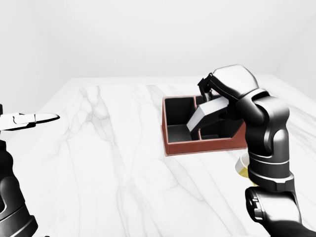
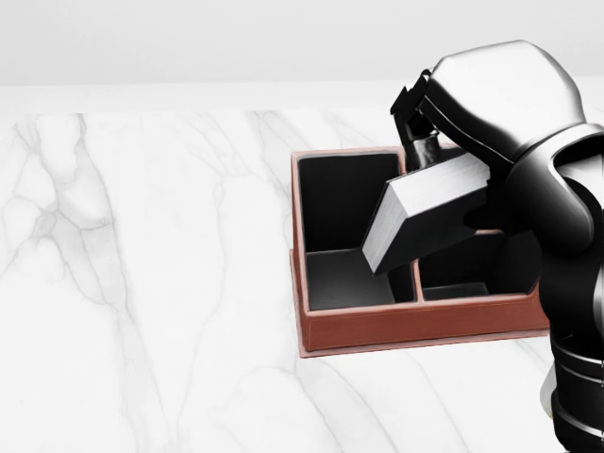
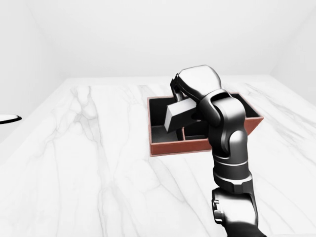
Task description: Pick up the book and place it in the caddy.
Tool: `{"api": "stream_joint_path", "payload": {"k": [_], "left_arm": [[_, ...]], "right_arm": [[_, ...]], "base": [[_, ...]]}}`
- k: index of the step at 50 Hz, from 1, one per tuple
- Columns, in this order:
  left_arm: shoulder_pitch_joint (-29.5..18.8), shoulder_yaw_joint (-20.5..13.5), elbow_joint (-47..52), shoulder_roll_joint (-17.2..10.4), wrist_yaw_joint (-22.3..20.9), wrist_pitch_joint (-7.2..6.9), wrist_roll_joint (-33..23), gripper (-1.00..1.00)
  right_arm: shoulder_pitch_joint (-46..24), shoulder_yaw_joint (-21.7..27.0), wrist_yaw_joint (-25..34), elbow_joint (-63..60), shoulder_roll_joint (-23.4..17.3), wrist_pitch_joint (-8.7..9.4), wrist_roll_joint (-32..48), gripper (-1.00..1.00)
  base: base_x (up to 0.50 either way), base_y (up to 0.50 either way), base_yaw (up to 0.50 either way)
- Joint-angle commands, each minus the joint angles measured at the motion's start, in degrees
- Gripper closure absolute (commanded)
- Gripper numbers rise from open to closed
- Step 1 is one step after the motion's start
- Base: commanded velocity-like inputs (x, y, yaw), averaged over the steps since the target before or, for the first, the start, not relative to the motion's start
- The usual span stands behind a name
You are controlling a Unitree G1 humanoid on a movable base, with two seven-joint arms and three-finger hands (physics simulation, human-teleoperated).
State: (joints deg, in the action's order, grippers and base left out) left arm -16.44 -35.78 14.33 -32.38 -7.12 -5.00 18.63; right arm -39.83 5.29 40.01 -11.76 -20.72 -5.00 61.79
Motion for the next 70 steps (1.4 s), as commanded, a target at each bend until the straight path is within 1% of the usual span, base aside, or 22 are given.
{"api": "stream_joint_path", "payload": {"k": [1,8,14,20,31,33,35,37,39,42,44,45,47,48,49,52,54,55,56,59,69,70], "left_arm": [[0.0,-0.1,0.5,0.0,0.1,0.0,0.1,-1.0],[0.0,0.0,0.1,0.1,0.0,0.0,0.0,-1.0],[-0.1,-0.2,0.3,-0.1,0.1,0.0,0.1,-1.0],[-0.1,0.0,-0.4,0.0,0.0,0.0,0.0,-1.0],[0.0,-0.1,0.1,-0.1,0.0,0.0,0.0,-1.0],[0.0,-0.1,0.1,-0.1,0.0,0.0,0.1,-1.0],[0.1,0.0,-0.1,0.0,-0.1,0.0,0.0,-1.0],[0.0,-0.1,0.0,-0.1,0.0,0.0,0.1,-1.0],[0.1,0.0,0.0,0.0,0.0,0.0,-0.1,-1.0],[0.1,-0.2,0.3,0.0,0.0,0.0,0.1,-1.0],[0.2,-0.2,0.3,0.0,0.0,0.0,0.1,-1.0],[0.3,-0.2,0.4,0.0,-0.1,0.0,0.0,-1.0],[0.2,-0.3,0.4,0.0,0.0,0.0,0.1,-1.0],[0.3,-0.3,0.3,0.1,0.0,0.0,0.1,-1.0],[0.4,-0.2,-0.1,0.2,-0.1,0.0,0.0,-1.0],[0.3,-0.3,0.3,0.1,0.0,0.0,0.0,-1.0],[0.4,-0.3,0.2,0.1,-0.1,0.0,0.0,-1.0],[0.3,-0.3,0.1,0.1,-0.1,0.0,0.0,-1.0],[0.3,-0.3,0.0,0.1,-0.1,0.0,0.1,-1.0],[0.3,-0.3,0.1,0.1,-0.2,0.0,0.1,-1.0],[0.2,-0.3,0.2,0.0,-0.1,0.0,0.1,-1.0],[0.2,-0.2,0.1,0.0,-0.1,0.0,0.0,-1.0]], "right_arm": [[-4.7,1.3,0.0,6.9,-2.8,0.0,4.7,1.0],[-5.8,1.4,0.0,9.4,-3.2,0.0,7.1,1.0],[-4.8,1.2,0.0,9.7,-2.5,0.0,8.2,1.0],[-5.7,1.0,0.0,12.3,-2.4,0.0,9.9,1.0],[-4.3,0.3,-0.2,12.2,-0.7,0.0,12.4,1.0],[-4.0,0.0,-1.9,12.9,-0.8,0.0,13.7,1.0],[-3.9,0.0,-2.3,13.1,-0.5,0.0,14.2,1.0],[-4.4,-0.1,-4.3,14.0,-0.5,0.0,15.3,1.0],[-5.0,0.0,-4.8,14.8,-0.2,0.7,15.3,1.0],[-5.4,-0.2,-7.0,15.9,-0.8,0.41,16.2,1.0],[-5.6,-0.1,-8.0,16.4,-0.9,0.68,16.8,1.0],[-5.7,0.1,-8.0,16.6,-0.6,1.45,16.6,1.0],[-5.7,-0.1,-8.7,16.8,-0.9,1.44,16.9,1.0],[-6.0,-0.2,-10.1,17.0,-1.1,1.85,18.1,1.0],[-6.6,-0.4,-12.4,18.0,-1.6,1.86,19.7,1.0],[-6.7,-0.2,-12.5,18.6,-1.3,2.54,19.9,1.0],[-6.7,-0.4,-14.3,19.0,-1.5,2.68,21.1,1.0],[-6.5,-0.2,-14.4,19.1,-1.5,2.61,21.0,1.0],[-6.6,-0.1,-14.5,19.4,-1.4,3.09,21.1,1.0],[-6.8,-0.1,-15.7,20.3,-2.1,2.72,21.7,1.0],[-5.9,0.1,-15.8,20.4,-2.6,2.21,21.8,1.0],[-5.6,0.2,-15.0,20.0,-2.2,2.33,21.2,1.0]], "base": [[0.0,0.0,0.0],[0.0,0.0,0.0],[0.0,0.0,0.0],[0.0,0.0,0.0],[0.0,0.0,0.0],[0.0,0.0,0.0],[0.0,0.0,0.0],[0.0,0.0,0.0],[0.0,0.0,0.0],[0.0,0.0,0.0],[0.0,0.0,0.0],[0.0,0.0,0.0],[0.0,0.0,0.0],[0.0,0.0,0.0],[0.0,0.0,0.0],[0.0,0.0,0.0],[0.0,0.0,0.0],[0.0,0.0,0.0],[0.0,0.0,0.0],[0.0,0.0,0.0],[0.0,0.0,0.0],[0.0,0.0,0.0]]}}
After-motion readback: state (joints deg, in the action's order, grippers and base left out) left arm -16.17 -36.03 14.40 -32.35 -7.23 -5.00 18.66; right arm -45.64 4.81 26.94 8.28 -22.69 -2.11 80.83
